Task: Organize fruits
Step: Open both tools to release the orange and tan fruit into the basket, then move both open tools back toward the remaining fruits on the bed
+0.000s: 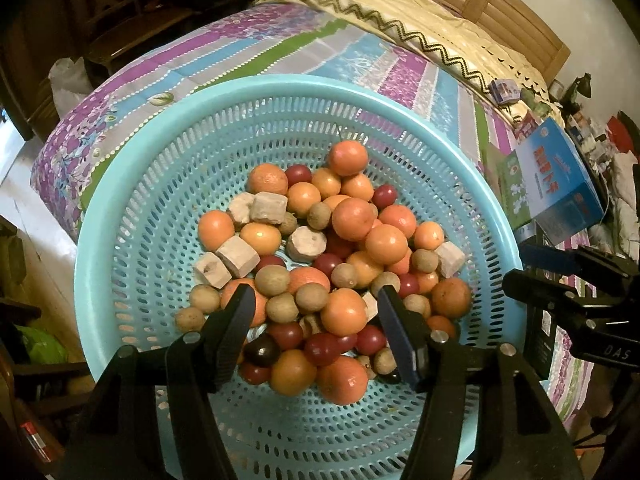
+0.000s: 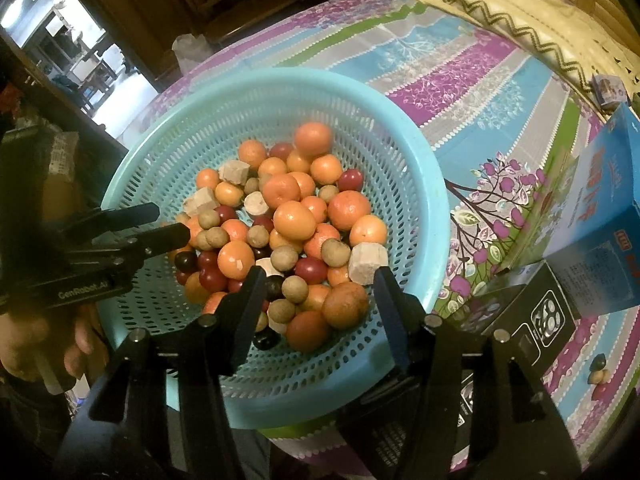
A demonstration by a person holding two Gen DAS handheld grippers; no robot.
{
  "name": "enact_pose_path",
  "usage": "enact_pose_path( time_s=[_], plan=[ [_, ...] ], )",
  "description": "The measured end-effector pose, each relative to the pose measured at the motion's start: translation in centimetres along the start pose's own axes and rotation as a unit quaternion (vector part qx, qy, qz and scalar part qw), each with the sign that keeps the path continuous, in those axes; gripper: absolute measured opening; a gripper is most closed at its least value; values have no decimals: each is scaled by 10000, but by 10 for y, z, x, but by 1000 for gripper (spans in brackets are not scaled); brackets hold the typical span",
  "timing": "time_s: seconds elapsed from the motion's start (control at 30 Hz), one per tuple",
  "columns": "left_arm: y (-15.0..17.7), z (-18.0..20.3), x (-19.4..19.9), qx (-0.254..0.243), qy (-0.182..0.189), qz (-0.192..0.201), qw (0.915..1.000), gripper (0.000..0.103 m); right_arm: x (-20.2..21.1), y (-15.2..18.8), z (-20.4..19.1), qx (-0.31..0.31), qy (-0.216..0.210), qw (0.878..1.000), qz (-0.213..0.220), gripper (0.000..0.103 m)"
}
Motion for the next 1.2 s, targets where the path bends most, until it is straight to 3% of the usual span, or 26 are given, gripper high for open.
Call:
enact_pose_path(
  time_s=[0.4, 0.67, 0.93, 1.2],
  plan=[
    [-3, 2, 3, -30, -6, 33, 10000, 65, 6, -1, 1, -11, 11, 9999, 111, 56],
    [-3, 12, 14, -21, 84, 179, 9998, 65, 26, 3, -3, 89, 101, 9990, 424, 56],
    [2, 42, 46, -187, 366, 535, 9977, 65, 75, 23, -5, 132, 253, 9925, 1189, 56],
    [15, 106, 82, -708, 796, 976, 9895, 65, 143, 71, 20, -173, 591, 9742, 2169, 56]
  ],
)
Point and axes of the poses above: each gripper's, at about its wrist camera, not at the fingertips, and x roughly against the way its jaws point, z to its right, y to its underside, the point moved 6 cm from there along -x, roughly the way its jaws point, and after that the axes turned 4 degrees about z, right-handed, at the moved point
